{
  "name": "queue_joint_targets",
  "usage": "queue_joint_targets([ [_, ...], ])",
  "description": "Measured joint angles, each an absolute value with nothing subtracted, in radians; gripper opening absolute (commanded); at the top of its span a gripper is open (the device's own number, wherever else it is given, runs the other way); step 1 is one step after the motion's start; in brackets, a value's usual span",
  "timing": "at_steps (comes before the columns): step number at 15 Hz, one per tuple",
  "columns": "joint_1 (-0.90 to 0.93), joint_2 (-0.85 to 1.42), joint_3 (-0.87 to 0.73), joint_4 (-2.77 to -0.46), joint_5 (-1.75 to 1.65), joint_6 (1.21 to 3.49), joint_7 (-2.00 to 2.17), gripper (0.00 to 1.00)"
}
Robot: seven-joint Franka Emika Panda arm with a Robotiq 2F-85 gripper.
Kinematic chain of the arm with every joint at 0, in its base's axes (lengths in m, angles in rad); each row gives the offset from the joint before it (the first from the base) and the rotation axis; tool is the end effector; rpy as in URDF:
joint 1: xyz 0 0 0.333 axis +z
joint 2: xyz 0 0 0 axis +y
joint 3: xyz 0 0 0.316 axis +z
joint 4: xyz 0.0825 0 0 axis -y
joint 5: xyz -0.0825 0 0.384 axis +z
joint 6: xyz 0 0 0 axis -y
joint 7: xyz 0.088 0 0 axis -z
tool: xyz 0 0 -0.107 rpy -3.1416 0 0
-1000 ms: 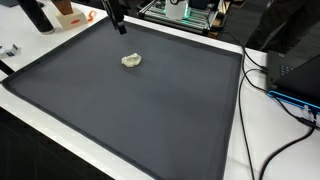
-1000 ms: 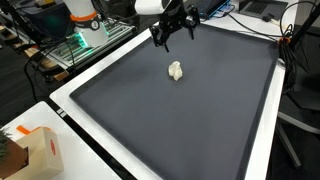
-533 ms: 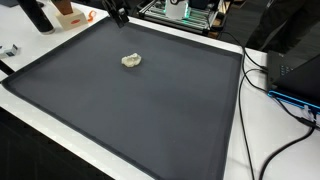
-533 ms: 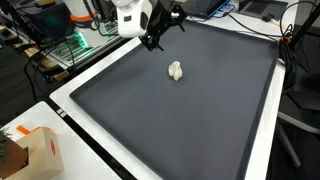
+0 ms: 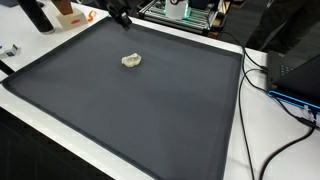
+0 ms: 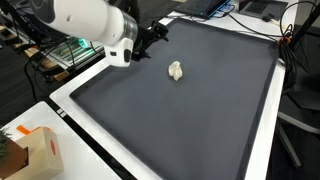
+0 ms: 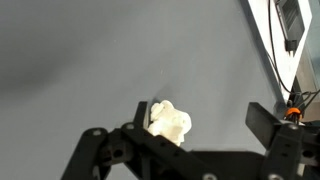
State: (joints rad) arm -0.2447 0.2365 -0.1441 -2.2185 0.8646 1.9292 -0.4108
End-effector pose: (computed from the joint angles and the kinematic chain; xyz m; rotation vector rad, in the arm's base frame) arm 0.4849 -0.1423 0.2544 -2.2513 0.5996 0.2197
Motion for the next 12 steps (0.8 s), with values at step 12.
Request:
queue_joint_targets([
  [12, -0.266, 0.442, -0.155, -2.111, 0.933, 1.884, -0.25, 1.0],
])
